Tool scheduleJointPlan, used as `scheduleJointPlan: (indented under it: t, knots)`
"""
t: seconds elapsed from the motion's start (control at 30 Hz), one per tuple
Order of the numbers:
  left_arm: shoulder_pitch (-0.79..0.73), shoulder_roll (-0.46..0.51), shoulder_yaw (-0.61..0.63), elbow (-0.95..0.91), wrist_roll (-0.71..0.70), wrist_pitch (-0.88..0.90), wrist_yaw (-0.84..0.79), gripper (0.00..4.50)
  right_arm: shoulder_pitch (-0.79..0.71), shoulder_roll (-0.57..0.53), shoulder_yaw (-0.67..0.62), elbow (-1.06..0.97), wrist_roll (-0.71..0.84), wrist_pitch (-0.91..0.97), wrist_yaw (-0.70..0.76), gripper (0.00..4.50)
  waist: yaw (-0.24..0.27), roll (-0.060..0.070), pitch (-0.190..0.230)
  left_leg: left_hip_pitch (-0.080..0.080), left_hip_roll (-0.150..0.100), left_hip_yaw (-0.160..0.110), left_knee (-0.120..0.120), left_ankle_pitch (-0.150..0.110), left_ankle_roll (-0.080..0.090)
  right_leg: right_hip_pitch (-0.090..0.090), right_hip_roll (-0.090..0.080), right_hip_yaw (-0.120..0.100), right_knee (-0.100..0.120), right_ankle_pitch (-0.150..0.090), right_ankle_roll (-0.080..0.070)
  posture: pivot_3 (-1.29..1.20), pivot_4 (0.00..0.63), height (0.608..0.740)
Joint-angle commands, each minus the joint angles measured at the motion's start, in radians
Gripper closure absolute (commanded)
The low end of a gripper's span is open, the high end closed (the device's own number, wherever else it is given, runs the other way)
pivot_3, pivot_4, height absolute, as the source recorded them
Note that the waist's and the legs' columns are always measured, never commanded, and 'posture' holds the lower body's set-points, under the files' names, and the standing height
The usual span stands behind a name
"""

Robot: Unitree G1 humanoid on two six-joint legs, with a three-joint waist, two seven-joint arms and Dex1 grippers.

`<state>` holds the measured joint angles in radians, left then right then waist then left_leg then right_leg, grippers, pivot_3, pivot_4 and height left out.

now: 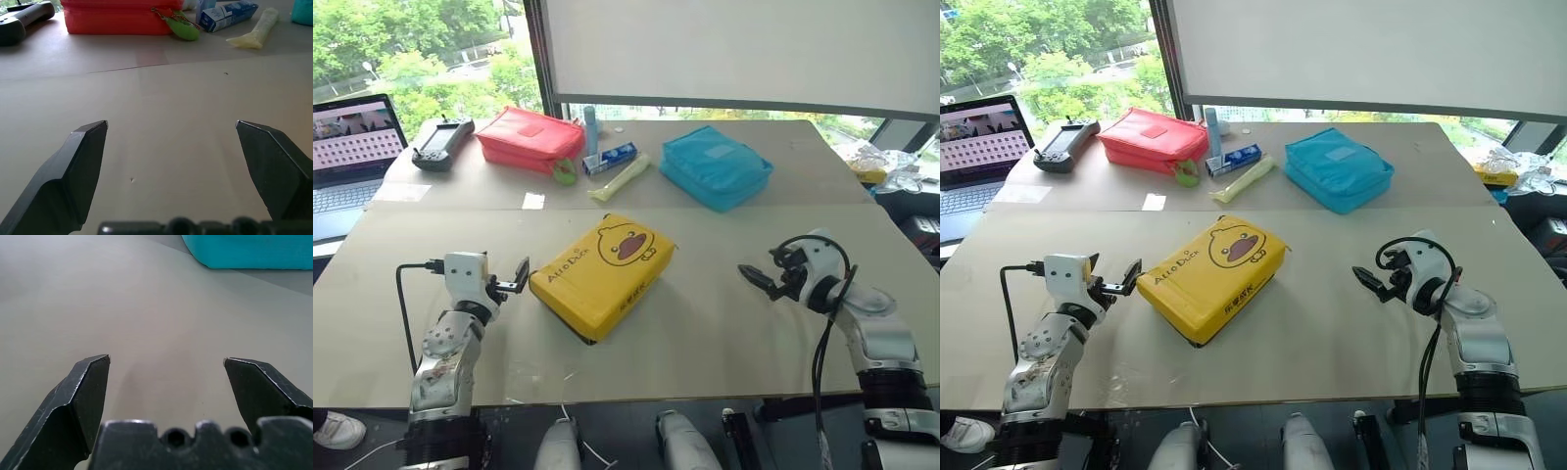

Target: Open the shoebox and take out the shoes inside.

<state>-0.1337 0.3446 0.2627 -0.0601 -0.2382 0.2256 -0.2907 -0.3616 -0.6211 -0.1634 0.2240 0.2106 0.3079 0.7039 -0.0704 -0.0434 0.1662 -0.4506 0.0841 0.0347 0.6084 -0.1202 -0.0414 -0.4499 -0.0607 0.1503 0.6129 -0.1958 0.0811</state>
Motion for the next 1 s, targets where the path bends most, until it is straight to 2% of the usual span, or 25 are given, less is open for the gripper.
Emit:
scheduleJointPlan:
  t: [0.03, 0.13, 0.2, 0.23, 0.37, 0.5, 0.6, 0.7, 0.83, 1.0]
  knots:
    - [-0.006, 0.045, 0.053, -0.008, -0.006, 0.005, 0.008, 0.00, -0.001, -0.017, -0.036, -0.084, 0.048, 0.054, 0.002, 0.10, 0.000, 0.000, 0.000, 0.000, 0.000, 0.000, 0.000, 0.000, 0.000, 0.000, 0.000, 0.000, 0.000, 0.000, 0.000, 0.00, 0.150, 0.725]
    - [-0.045, 0.137, 0.099, 0.077, 0.009, -0.019, -0.009, 0.00, 0.003, -0.087, -0.034, -0.196, 0.076, 0.168, 0.051, 0.10, -0.004, 0.000, 0.000, 0.000, 0.000, -0.001, 0.000, 0.000, 0.000, -0.002, 0.000, 0.000, 0.002, 0.000, 0.000, 0.00, 0.150, 0.725]
    - [-0.073, 0.179, 0.054, 0.116, 0.039, -0.048, -0.051, 0.00, 0.038, -0.130, -0.023, -0.281, 0.106, 0.233, 0.095, 0.60, -0.001, 0.000, 0.000, 0.000, 0.000, -0.001, -0.001, 0.000, 0.000, -0.002, 0.000, 0.000, 0.002, 0.000, 0.000, 0.00, 0.150, 0.725]
    - [-0.087, 0.195, 0.035, 0.136, 0.052, -0.060, -0.067, 0.53, 0.056, -0.148, -0.017, -0.320, 0.121, 0.265, 0.113, 0.79, 0.003, 0.000, 0.000, 0.000, 0.000, -0.001, -0.001, 0.000, 0.000, -0.002, 0.000, 0.000, 0.002, 0.000, 0.000, 0.00, 0.150, 0.725]
    - [-0.181, 0.234, -0.047, 0.251, 0.115, -0.154, -0.133, 1.93, 0.133, -0.212, 0.026, -0.462, 0.155, 0.371, 0.163, 2.25, 0.016, -0.001, 0.000, 0.001, 0.000, -0.002, 0.000, 0.000, -0.001, 0.003, 0.000, -0.002, -0.001, -0.001, 0.000, 0.00, 0.150, 0.725]
    - [-0.288, 0.235, -0.130, 0.386, 0.172, -0.264, -0.189, 3.33, 0.138, -0.187, 0.069, -0.535, 0.196, 0.454, 0.147, 3.52, 0.016, -0.002, -0.001, 0.002, 0.000, -0.002, 0.000, -0.001, -0.001, 0.004, 0.000, -0.003, -0.001, -0.001, 0.000, 0.00, 0.150, 0.725]
    - [-0.320, 0.202, -0.211, 0.414, 0.170, -0.286, -0.284, 4.41, 0.109, -0.126, 0.126, -0.520, 0.164, 0.405, 0.114, 4.47, 0.009, -0.002, -0.001, 0.003, 0.000, -0.002, 0.000, -0.001, -0.001, 0.005, 0.000, -0.004, -0.001, -0.001, 0.000, 0.00, 0.150, 0.725]
    - [-0.271, 0.164, -0.295, 0.340, 0.120, -0.253, -0.418, 4.41, 0.068, -0.073, 0.181, -0.465, 0.116, 0.338, 0.092, 4.47, 0.002, -0.002, -0.001, 0.004, 0.000, -0.002, -0.001, -0.001, -0.001, 0.006, 0.000, -0.004, -0.001, -0.001, 0.000, 0.00, 0.150, 0.725]
    - [-0.181, 0.127, -0.388, 0.066, -0.047, 0.063, -0.550, 4.41, -0.033, -0.019, 0.258, -0.329, 0.076, 0.268, 0.122, 4.47, -0.001, -0.003, -0.001, 0.004, 0.000, -0.002, 0.000, -0.001, -0.001, 0.007, 0.000, -0.004, -0.001, -0.002, 0.000, 0.00, 0.150, 0.725]
    - [-0.196, 0.098, -0.407, -0.092, -0.132, 0.260, -0.551, 4.41, -0.165, 0.003, 0.323, -0.159, 0.021, 0.196, 0.195, 4.47, 0.001, -0.003, -0.001, 0.005, 0.000, -0.004, 0.001, 0.000, -0.001, 0.008, 0.000, -0.005, 0.001, -0.002, 0.000, 0.00, 0.150, 0.725]
